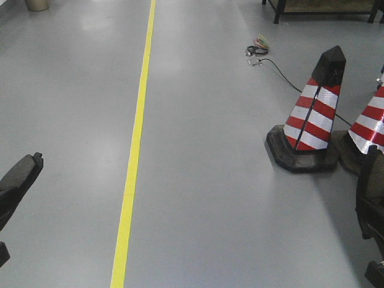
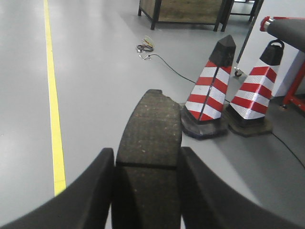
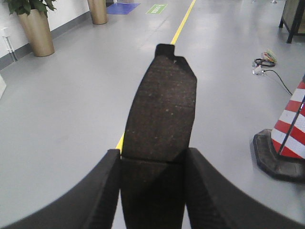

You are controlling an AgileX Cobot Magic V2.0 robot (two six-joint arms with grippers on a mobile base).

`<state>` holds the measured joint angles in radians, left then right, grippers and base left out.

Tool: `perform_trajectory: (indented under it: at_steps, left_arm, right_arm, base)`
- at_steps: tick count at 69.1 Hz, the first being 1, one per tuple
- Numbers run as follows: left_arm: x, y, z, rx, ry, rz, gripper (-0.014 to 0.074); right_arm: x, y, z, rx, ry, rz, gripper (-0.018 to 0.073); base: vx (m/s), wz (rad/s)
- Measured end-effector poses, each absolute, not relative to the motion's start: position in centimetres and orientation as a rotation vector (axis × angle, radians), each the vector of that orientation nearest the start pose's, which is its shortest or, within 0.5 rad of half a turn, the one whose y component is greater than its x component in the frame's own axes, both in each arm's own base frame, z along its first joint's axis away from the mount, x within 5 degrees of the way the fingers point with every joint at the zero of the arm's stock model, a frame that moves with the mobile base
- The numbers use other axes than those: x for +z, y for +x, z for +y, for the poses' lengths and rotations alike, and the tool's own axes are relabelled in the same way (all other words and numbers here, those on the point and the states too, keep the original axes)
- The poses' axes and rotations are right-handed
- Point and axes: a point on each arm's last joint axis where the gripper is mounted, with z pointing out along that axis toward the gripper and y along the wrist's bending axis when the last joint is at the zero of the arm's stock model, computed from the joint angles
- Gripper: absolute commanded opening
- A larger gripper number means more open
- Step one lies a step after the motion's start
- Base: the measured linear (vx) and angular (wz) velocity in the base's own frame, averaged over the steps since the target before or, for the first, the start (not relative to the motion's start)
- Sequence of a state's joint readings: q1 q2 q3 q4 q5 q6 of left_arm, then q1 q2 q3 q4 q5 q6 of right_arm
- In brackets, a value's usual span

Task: Move and align brake pads A on conveyor
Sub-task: 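Drive along the yellow floor line toward the red-and-white cones, then turn the base past the cones toward the dark grey conveyor belt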

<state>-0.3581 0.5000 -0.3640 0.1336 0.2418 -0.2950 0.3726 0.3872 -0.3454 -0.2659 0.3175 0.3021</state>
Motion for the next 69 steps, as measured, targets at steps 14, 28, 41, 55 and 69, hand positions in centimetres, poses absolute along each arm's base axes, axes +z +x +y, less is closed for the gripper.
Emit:
perform_trajectory:
  at_steps: [14, 28, 41, 55, 69]
  left_arm:
    - [27.61, 10.35, -3.56, -0.333, 0.158, 1.866, 0.0108]
    - [27.61, 10.35, -3.56, -0.333, 0.158, 1.866, 0.0108]
    - [27.61, 10.35, -3.56, -0.333, 0.158, 1.866, 0.0108]
    - [27.61, 10.35, -3.56, -0.333, 0.158, 1.866, 0.0108]
    - [27.61, 10.35, -3.56, -0.333, 0.158, 1.866, 0.0108]
  right_arm:
    - [27.52, 8.67, 2.59, 0.221, -0.239, 1.822, 0.0003]
    - [27.52, 8.67, 2.59, 0.221, -0.239, 1.822, 0.0003]
    - [27.52, 8.67, 2.59, 0.221, -0.239, 1.822, 0.0003]
    - [27.52, 8.67, 2.59, 0.221, -0.239, 1.822, 0.0003]
    - [27.52, 8.67, 2.59, 0.221, -0.239, 1.822, 0.0003]
  base:
    - [0.53, -0.02]
    - [0.51, -0.02]
    - [0.49, -0.03]
    - [0.46, -0.03]
    - [0.44, -0.05]
